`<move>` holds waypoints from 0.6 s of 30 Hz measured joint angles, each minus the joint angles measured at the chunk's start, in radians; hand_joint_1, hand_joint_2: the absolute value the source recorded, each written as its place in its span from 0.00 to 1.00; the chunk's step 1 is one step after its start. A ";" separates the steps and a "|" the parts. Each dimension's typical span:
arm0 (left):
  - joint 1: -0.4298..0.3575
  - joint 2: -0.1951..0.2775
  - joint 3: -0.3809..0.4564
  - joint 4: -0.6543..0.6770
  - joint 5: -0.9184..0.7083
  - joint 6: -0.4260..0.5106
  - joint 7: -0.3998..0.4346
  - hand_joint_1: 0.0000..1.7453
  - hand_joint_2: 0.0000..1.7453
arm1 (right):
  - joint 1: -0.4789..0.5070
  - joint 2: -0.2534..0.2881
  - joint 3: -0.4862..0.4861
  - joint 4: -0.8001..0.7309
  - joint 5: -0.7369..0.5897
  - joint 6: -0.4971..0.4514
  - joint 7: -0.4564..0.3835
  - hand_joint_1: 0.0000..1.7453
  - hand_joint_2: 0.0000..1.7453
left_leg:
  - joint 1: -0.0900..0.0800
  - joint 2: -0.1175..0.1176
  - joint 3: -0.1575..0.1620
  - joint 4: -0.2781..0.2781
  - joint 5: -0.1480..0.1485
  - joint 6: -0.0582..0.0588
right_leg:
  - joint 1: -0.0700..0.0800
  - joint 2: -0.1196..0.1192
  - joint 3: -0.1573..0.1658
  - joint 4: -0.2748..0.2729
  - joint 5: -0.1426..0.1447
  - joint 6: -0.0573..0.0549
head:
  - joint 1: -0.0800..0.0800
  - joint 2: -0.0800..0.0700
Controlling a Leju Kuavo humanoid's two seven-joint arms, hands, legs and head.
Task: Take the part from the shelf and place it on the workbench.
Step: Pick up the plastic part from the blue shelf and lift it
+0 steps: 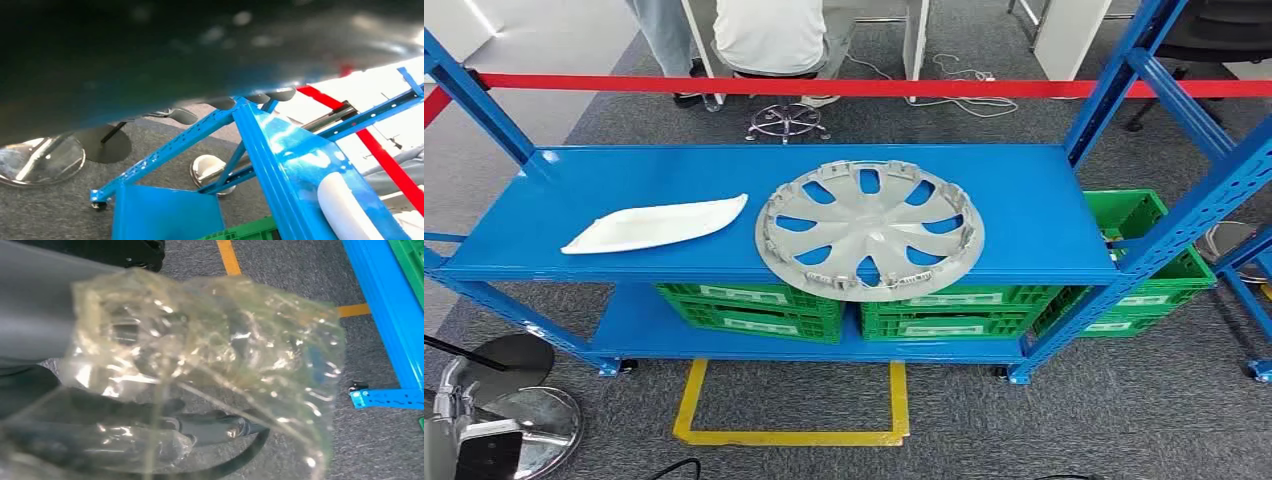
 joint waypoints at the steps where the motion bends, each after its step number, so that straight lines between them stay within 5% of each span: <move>1: 0.000 0.000 0.000 0.000 0.000 0.000 0.000 0.00 0.00 | -0.001 0.000 0.000 0.000 0.000 0.000 0.000 0.00 0.00 | -0.001 0.000 -0.001 -0.001 -0.001 0.002 | 0.001 0.000 -0.002 0.000 0.001 0.003 | 0.001 0.000; 6: 0.003 0.000 -0.001 -0.003 0.000 0.001 0.000 0.00 0.00 | -0.001 0.000 0.000 0.000 0.001 0.000 0.000 0.00 0.00 | -0.002 0.000 -0.003 -0.011 0.005 0.033 | -0.003 -0.002 -0.019 0.026 -0.020 0.029 | 0.004 0.000; 9: 0.003 -0.002 -0.003 -0.005 0.000 0.002 0.000 0.00 0.00 | -0.002 0.001 -0.001 0.000 0.004 0.000 0.002 0.00 0.00 | -0.005 0.001 -0.002 -0.013 0.006 0.044 | -0.004 -0.002 -0.110 0.214 -0.115 0.034 | 0.011 0.000; 11: 0.003 -0.002 -0.003 -0.005 -0.001 0.005 0.000 0.00 0.00 | 0.001 0.001 -0.004 0.000 0.011 -0.002 0.004 0.00 0.00 | -0.011 0.001 -0.001 -0.013 0.004 0.047 | -0.003 -0.002 -0.153 0.302 -0.135 0.033 | 0.011 0.000; 12: 0.003 -0.002 -0.003 -0.005 -0.003 0.008 0.001 0.00 0.00 | 0.002 0.001 -0.007 0.000 0.015 -0.003 0.005 0.00 0.00 | -0.014 0.001 0.002 -0.012 0.003 0.048 | -0.002 -0.002 -0.147 0.287 -0.115 0.031 | 0.011 0.000; 15: 0.004 -0.002 -0.004 -0.005 -0.011 0.017 0.003 0.00 0.00 | 0.001 0.001 -0.014 0.000 0.027 -0.003 0.007 0.00 0.00 | -0.020 -0.001 0.011 -0.009 -0.005 0.045 | 0.003 -0.003 -0.049 0.085 -0.018 0.015 | 0.011 0.000; 18: 0.004 -0.002 -0.004 -0.006 -0.016 0.022 0.009 0.00 0.00 | -0.002 0.002 -0.017 0.000 0.057 -0.017 0.008 0.00 0.00 | -0.024 -0.001 0.008 -0.004 -0.010 0.033 | 0.009 -0.002 -0.006 0.009 -0.006 0.006 | 0.010 0.000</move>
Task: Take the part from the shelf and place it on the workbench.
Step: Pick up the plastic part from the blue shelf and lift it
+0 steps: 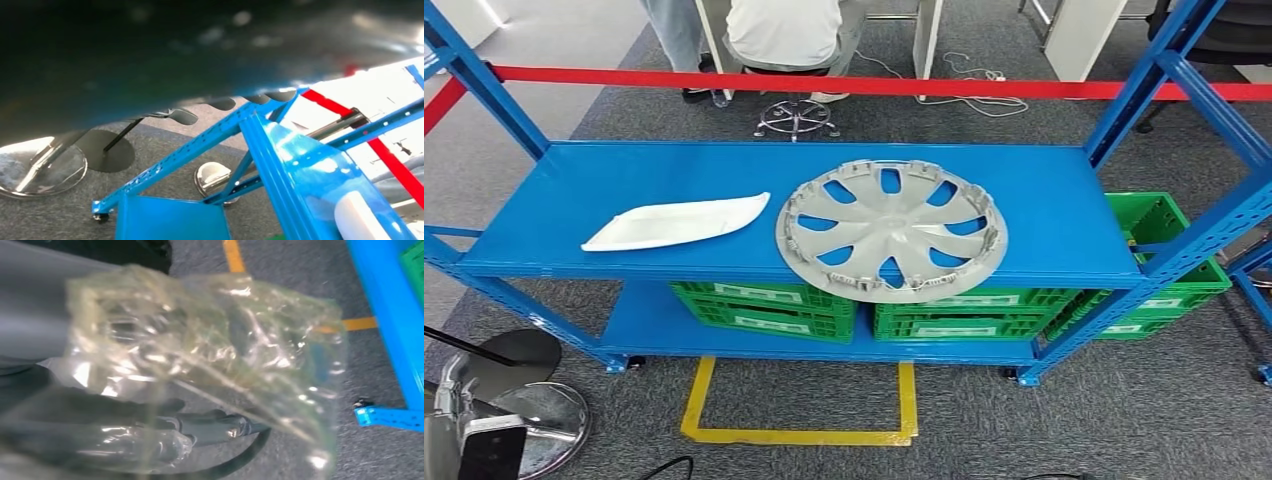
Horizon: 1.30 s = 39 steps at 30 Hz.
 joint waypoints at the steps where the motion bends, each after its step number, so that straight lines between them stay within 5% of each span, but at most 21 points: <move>1: 0.000 0.000 0.000 -0.001 -0.004 0.001 0.004 0.00 0.00 | 0.001 0.000 0.001 0.000 0.020 -0.014 -0.001 0.00 0.00 | 0.001 0.000 -0.001 0.000 -0.001 -0.004 | -0.001 0.001 0.000 0.000 0.001 -0.003 | 0.000 0.000; 4: -0.001 0.002 0.000 -0.009 -0.026 0.004 0.020 0.00 0.00 | 0.002 0.003 0.011 0.000 0.088 -0.063 -0.003 0.00 0.00 | 0.005 -0.003 -0.027 0.063 -0.044 -0.024 | -0.007 0.000 0.004 -0.009 0.005 -0.015 | -0.004 0.000; 6: -0.002 0.005 -0.003 -0.013 -0.041 0.006 0.035 0.00 0.00 | 0.000 0.004 0.018 0.000 0.107 -0.078 -0.002 0.00 0.00 | 0.012 -0.004 -0.092 0.196 -0.108 -0.036 | -0.008 -0.001 0.005 -0.010 0.004 -0.019 | -0.008 0.000; 8: -0.002 0.010 -0.008 -0.014 -0.050 0.008 0.045 0.00 0.00 | -0.002 0.004 0.021 0.000 0.113 -0.084 -0.002 0.00 0.00 | 0.018 -0.004 -0.148 0.298 -0.133 -0.043 | -0.008 -0.001 0.007 -0.010 0.001 -0.021 | -0.008 0.000; 10: -0.001 0.014 -0.014 -0.016 -0.054 0.009 0.050 0.00 0.00 | -0.002 0.004 0.024 0.000 0.118 -0.085 -0.001 0.00 0.00 | 0.023 -0.004 -0.136 0.253 -0.077 -0.045 | -0.009 0.000 0.014 -0.010 -0.003 -0.020 | -0.008 0.000; 13: -0.002 0.021 -0.023 -0.024 -0.060 0.010 0.056 0.00 0.00 | -0.005 0.005 0.030 0.000 0.122 -0.085 0.000 0.00 0.00 | 0.024 -0.004 -0.050 0.059 0.018 -0.037 | -0.005 0.002 0.021 -0.008 -0.014 -0.009 | -0.008 0.000; 17: -0.001 0.028 -0.037 -0.031 -0.066 0.016 0.070 0.00 0.00 | -0.011 0.005 0.034 0.000 0.124 -0.087 0.000 0.00 0.00 | 0.020 -0.004 -0.029 0.012 0.014 -0.012 | -0.005 0.001 0.019 -0.008 -0.024 0.016 | -0.006 0.000; 19: 0.000 0.036 -0.049 -0.033 -0.069 0.024 0.086 0.00 0.00 | -0.014 0.006 0.036 0.001 0.128 -0.089 -0.002 0.00 0.00 | 0.023 -0.004 -0.023 0.005 0.016 0.002 | -0.007 0.000 0.002 0.035 -0.052 0.025 | -0.002 0.000; 22: 0.000 0.054 -0.074 -0.033 -0.072 0.036 0.116 0.00 0.00 | -0.018 0.007 0.041 0.004 0.140 -0.094 0.006 0.00 0.00 | 0.020 -0.004 -0.020 0.004 0.011 0.013 | -0.007 0.001 -0.106 0.231 -0.138 0.030 | 0.003 0.000; 24: 0.000 0.070 -0.091 -0.032 -0.068 0.048 0.137 0.00 0.00 | -0.020 0.006 0.044 0.009 0.150 -0.106 0.038 0.00 0.00 | 0.016 -0.004 -0.012 0.005 0.004 0.016 | -0.007 0.001 -0.150 0.288 -0.130 0.029 | 0.004 0.000; 27: -0.002 0.097 -0.122 -0.028 -0.055 0.078 0.159 0.00 0.00 | -0.030 0.001 0.046 0.041 0.159 -0.126 0.115 0.00 0.00 | 0.012 -0.005 0.012 0.005 -0.015 0.012 | -0.003 0.000 -0.088 0.122 -0.010 0.015 | 0.003 0.000; 29: -0.007 0.115 -0.144 -0.023 -0.046 0.097 0.165 0.00 0.00 | -0.040 -0.006 0.046 0.081 0.162 -0.137 0.159 0.00 0.00 | 0.009 -0.006 0.019 0.008 -0.026 0.003 | 0.001 -0.001 -0.046 0.034 0.022 0.005 | 0.002 0.000; 34: -0.018 0.154 -0.188 -0.007 -0.027 0.134 0.167 0.00 0.00 | -0.048 -0.023 0.046 0.185 0.171 -0.161 0.223 0.00 0.00 | 0.012 -0.007 0.010 0.042 -0.058 -0.026 | -0.001 0.001 -0.025 0.008 0.014 -0.015 | -0.004 0.000; 37: -0.021 0.173 -0.204 0.001 -0.019 0.148 0.167 0.00 0.00 | -0.054 -0.029 0.045 0.228 0.170 -0.165 0.231 0.00 0.00 | 0.021 -0.007 -0.094 0.235 -0.137 -0.044 | -0.004 0.000 -0.013 0.004 0.005 -0.026 | -0.009 0.000; 39: -0.020 0.181 -0.211 0.007 -0.016 0.152 0.167 0.00 0.00 | -0.055 -0.032 0.045 0.248 0.170 -0.167 0.232 0.00 0.00 | 0.026 -0.007 -0.152 0.313 -0.138 -0.049 | -0.003 0.001 -0.004 0.004 -0.003 -0.027 | -0.009 0.000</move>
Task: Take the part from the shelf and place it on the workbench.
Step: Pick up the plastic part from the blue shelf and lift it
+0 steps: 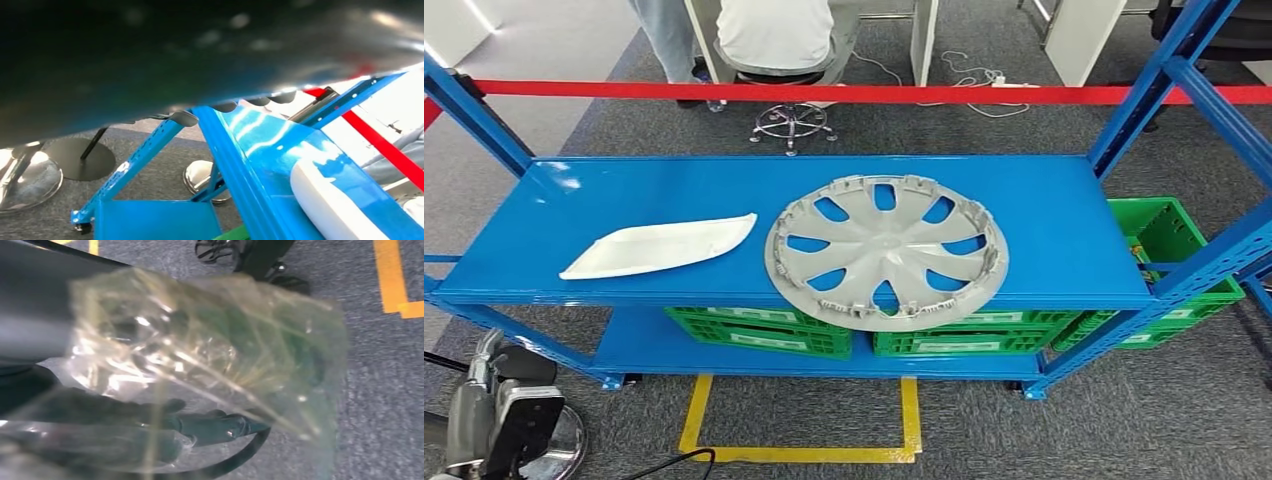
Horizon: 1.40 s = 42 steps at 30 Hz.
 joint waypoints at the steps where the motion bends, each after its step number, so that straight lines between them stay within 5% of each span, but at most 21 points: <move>1: 0.000 0.004 -0.003 0.003 0.000 0.001 0.000 0.00 0.00 | 0.000 -0.001 0.000 0.008 0.000 0.000 0.000 0.00 0.00 | 0.002 0.000 -0.002 -0.019 0.033 0.000 | 0.000 0.001 0.007 0.000 -0.005 0.001 | 0.000 0.000; 3: 0.000 0.009 -0.007 0.006 0.000 0.002 0.000 0.00 0.00 | -0.001 -0.001 0.000 0.021 0.000 0.000 0.000 0.00 0.00 | 0.003 0.000 0.036 -0.138 0.127 0.003 | 0.000 0.003 0.022 0.000 -0.016 0.006 | 0.000 0.000; 5: -0.001 0.014 -0.009 0.009 0.000 0.004 0.000 0.00 0.00 | -0.006 -0.002 0.000 0.030 0.000 0.000 0.001 0.00 0.00 | 0.002 0.000 0.077 -0.246 0.169 0.013 | 0.004 0.006 0.025 0.003 -0.030 0.016 | 0.000 0.000; 10: -0.004 0.029 -0.019 0.017 -0.005 0.007 0.009 0.00 0.00 | -0.012 -0.010 0.000 0.043 0.006 0.005 0.001 0.00 0.00 | 0.000 -0.001 0.098 -0.281 0.159 0.044 | 0.003 0.003 0.018 0.027 -0.058 0.045 | 0.003 0.000; 13: -0.007 0.037 -0.029 0.020 -0.010 0.007 0.013 0.00 0.00 | -0.016 -0.013 0.001 0.050 0.007 0.008 0.001 0.00 0.00 | 0.001 0.001 0.107 -0.285 0.154 0.058 | 0.002 0.002 -0.076 0.200 -0.136 0.053 | 0.008 0.000; 15: -0.007 0.040 -0.032 0.024 -0.011 0.007 0.015 0.00 0.00 | -0.013 -0.015 0.001 0.054 0.007 0.008 0.001 0.00 0.00 | -0.001 0.001 0.114 -0.285 0.146 0.061 | 0.002 0.002 -0.142 0.288 -0.144 0.054 | 0.007 0.000; 17: -0.007 0.044 -0.037 0.029 -0.015 0.007 0.019 0.00 0.00 | -0.012 -0.017 0.001 0.057 0.008 0.009 -0.001 0.00 0.00 | -0.001 -0.001 0.129 -0.285 0.134 0.060 | 0.002 0.002 -0.137 0.233 -0.076 0.052 | 0.008 0.000; 18: -0.007 0.047 -0.040 0.030 -0.017 0.007 0.021 0.00 0.00 | -0.012 -0.018 0.001 0.059 0.008 0.010 -0.003 0.00 0.00 | -0.001 -0.002 0.138 -0.285 0.128 0.057 | 0.002 0.002 -0.113 0.166 -0.030 0.048 | 0.008 0.000; 20: -0.009 0.053 -0.048 0.031 -0.022 0.008 0.025 0.00 0.00 | -0.015 -0.020 0.001 0.061 0.008 0.013 -0.007 0.00 0.00 | -0.006 -0.002 0.149 -0.282 0.114 0.048 | 0.004 0.001 -0.064 0.060 0.018 0.040 | 0.007 0.000; 25: -0.016 0.073 -0.071 0.032 -0.037 0.005 0.041 0.00 0.00 | -0.017 -0.023 0.000 0.062 0.012 0.019 -0.014 0.00 0.00 | -0.005 -0.003 0.155 -0.268 0.089 0.021 | 0.004 0.003 -0.035 0.023 0.013 0.014 | 0.004 0.000; 27: -0.020 0.086 -0.084 0.032 -0.052 0.003 0.047 0.00 0.00 | -0.020 -0.023 0.000 0.062 0.014 0.021 -0.018 0.00 0.00 | -0.002 -0.003 0.114 -0.179 0.043 0.009 | -0.001 0.002 -0.024 0.017 0.010 0.005 | -0.002 0.000; 29: -0.022 0.101 -0.101 0.033 -0.077 0.002 0.057 0.00 0.00 | -0.022 -0.023 0.000 0.063 0.017 0.022 -0.019 0.00 0.00 | 0.002 -0.003 0.038 -0.048 -0.004 0.001 | -0.001 0.001 -0.018 0.017 0.005 0.000 | -0.004 0.000; 30: -0.022 0.107 -0.112 0.033 -0.092 0.002 0.062 0.00 0.00 | -0.023 -0.023 0.000 0.063 0.019 0.023 -0.019 0.00 0.00 | 0.004 -0.003 0.011 -0.010 -0.006 -0.001 | -0.001 0.002 -0.014 0.017 0.002 -0.001 | -0.004 0.000; 32: -0.025 0.122 -0.138 0.034 -0.121 0.005 0.073 0.00 0.00 | -0.023 -0.023 0.000 0.063 0.023 0.024 -0.019 0.00 0.00 | 0.006 -0.003 0.007 -0.041 0.051 -0.002 | -0.001 0.003 -0.003 0.017 -0.006 0.001 | -0.004 0.000; 35: -0.040 0.141 -0.180 0.035 -0.153 0.014 0.095 0.00 0.00 | -0.026 -0.023 0.001 0.064 0.026 0.028 -0.018 0.00 0.00 | 0.004 -0.003 0.073 -0.219 0.158 0.008 | 0.003 0.006 0.010 0.019 -0.019 0.012 | -0.004 0.000; 37: -0.051 0.150 -0.206 0.036 -0.165 0.022 0.107 0.00 0.00 | -0.029 -0.024 0.001 0.064 0.028 0.030 -0.018 0.00 0.00 | 0.002 -0.003 0.090 -0.266 0.163 0.014 | 0.008 0.006 0.006 0.022 -0.025 0.012 | -0.002 0.000; 42: -0.063 0.164 -0.245 0.039 -0.173 0.032 0.115 0.00 0.00 | -0.030 -0.025 0.001 0.065 0.032 0.033 -0.018 0.00 0.00 | -0.001 -0.004 0.091 -0.272 0.159 0.024 | 0.006 0.005 0.008 0.013 -0.024 0.009 | 0.000 0.000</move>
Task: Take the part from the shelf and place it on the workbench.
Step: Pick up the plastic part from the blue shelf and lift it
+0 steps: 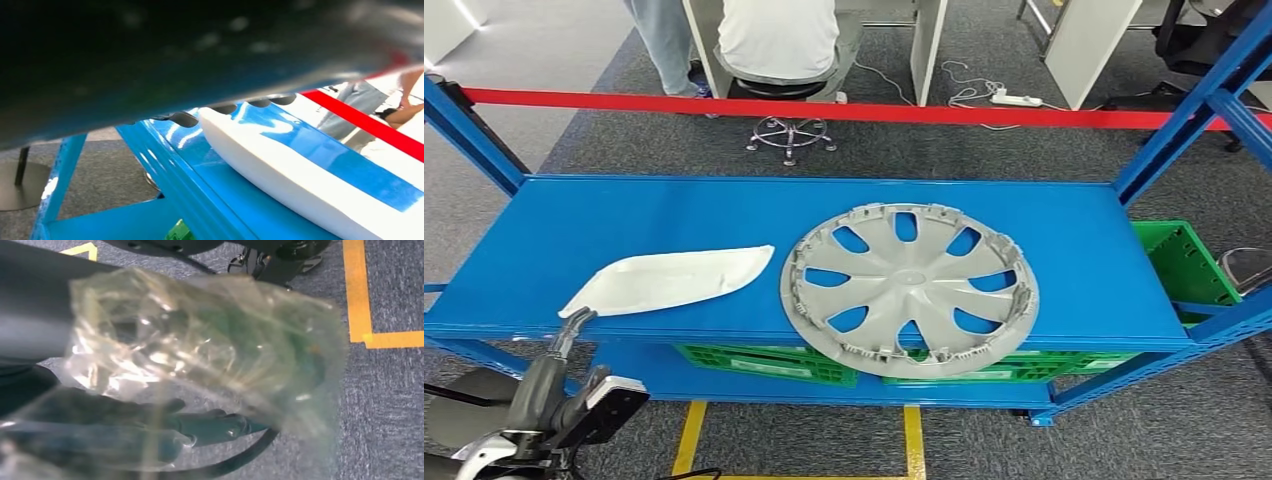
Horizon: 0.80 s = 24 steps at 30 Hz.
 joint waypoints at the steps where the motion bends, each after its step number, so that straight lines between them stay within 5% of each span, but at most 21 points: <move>1: -0.002 0.003 -0.005 0.001 -0.003 0.003 0.003 0.00 0.00 | 0.000 0.000 0.000 0.000 0.000 0.000 0.000 0.00 0.00 | 0.000 0.000 0.000 0.000 0.000 0.001 | -0.001 0.000 0.003 -0.002 0.001 0.002 | 0.000 0.000; 4: -0.010 0.010 -0.020 0.003 -0.030 0.024 0.024 0.00 0.00 | 0.001 0.000 0.000 0.001 0.002 0.000 0.000 0.00 0.00 | -0.002 0.000 0.000 0.001 0.000 0.005 | -0.002 0.000 0.009 -0.005 0.004 0.009 | 0.000 0.000; 8: -0.019 0.024 -0.049 0.005 -0.114 0.079 0.063 0.00 1.00 | 0.001 0.000 0.000 0.001 0.005 0.000 0.001 0.00 0.00 | -0.004 0.000 0.000 0.001 -0.001 0.008 | -0.005 0.000 0.008 -0.006 0.003 0.019 | 0.000 0.000; 17: -0.024 0.043 -0.097 0.000 -0.275 0.201 0.109 0.00 1.00 | 0.001 0.000 0.000 0.001 0.009 0.002 0.003 0.00 0.00 | -0.003 0.000 0.002 0.001 0.001 0.008 | -0.003 0.000 0.007 -0.004 0.003 0.020 | -0.001 0.000; 24: -0.030 0.072 -0.087 -0.007 -0.462 0.220 0.249 0.00 1.00 | 0.001 0.000 0.000 0.001 0.017 0.002 0.014 0.00 0.00 | -0.002 0.000 0.002 0.000 0.002 0.006 | -0.003 0.000 0.008 -0.003 0.003 0.020 | -0.001 0.000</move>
